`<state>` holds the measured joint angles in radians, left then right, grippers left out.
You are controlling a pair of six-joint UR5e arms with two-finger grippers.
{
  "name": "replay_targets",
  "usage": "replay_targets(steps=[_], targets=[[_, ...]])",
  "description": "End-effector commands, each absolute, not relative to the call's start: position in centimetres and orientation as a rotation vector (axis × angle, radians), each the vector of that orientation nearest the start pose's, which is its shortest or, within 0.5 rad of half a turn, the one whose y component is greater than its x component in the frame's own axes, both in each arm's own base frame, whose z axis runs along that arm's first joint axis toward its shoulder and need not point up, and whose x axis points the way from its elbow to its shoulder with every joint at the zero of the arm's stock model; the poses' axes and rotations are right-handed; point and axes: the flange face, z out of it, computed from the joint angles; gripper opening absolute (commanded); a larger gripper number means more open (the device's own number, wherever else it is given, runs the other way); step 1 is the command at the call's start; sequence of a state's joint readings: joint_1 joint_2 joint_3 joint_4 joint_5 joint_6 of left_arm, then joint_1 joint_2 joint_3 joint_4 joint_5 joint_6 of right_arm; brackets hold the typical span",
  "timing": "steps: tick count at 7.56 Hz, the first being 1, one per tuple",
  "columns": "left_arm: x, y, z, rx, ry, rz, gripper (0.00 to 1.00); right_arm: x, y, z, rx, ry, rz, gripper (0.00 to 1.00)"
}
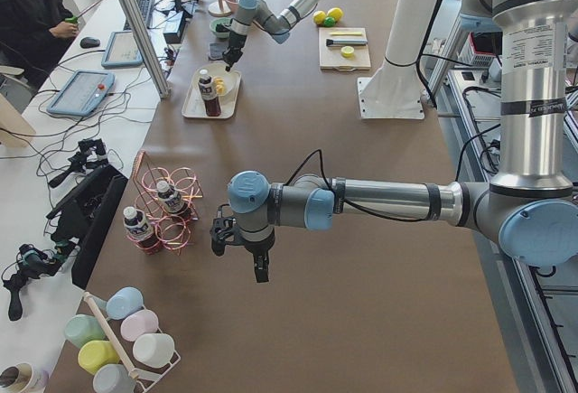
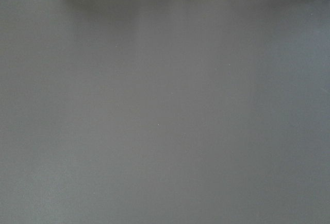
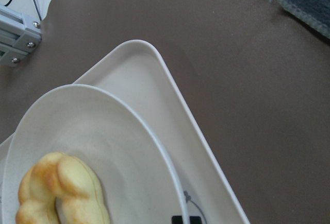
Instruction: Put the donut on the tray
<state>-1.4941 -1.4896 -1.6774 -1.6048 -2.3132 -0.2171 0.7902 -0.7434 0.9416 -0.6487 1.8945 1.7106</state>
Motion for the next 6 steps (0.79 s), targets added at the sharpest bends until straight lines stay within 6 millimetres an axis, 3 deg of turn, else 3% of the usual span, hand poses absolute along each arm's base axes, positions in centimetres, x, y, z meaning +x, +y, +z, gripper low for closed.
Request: replay_targets(steps=[1,6], targets=[[-3.04,-46.5,64.47,-0.055,0.743,-0.112,0.98,-50.6,-66.36,32.31,0.092,-1.164,0.705,0.97],[-2.97,-46.5,64.41,-0.056,0.743,-0.112,0.98,-49.99,-66.74,32.07,0.102,-1.158,0.718,1.0]])
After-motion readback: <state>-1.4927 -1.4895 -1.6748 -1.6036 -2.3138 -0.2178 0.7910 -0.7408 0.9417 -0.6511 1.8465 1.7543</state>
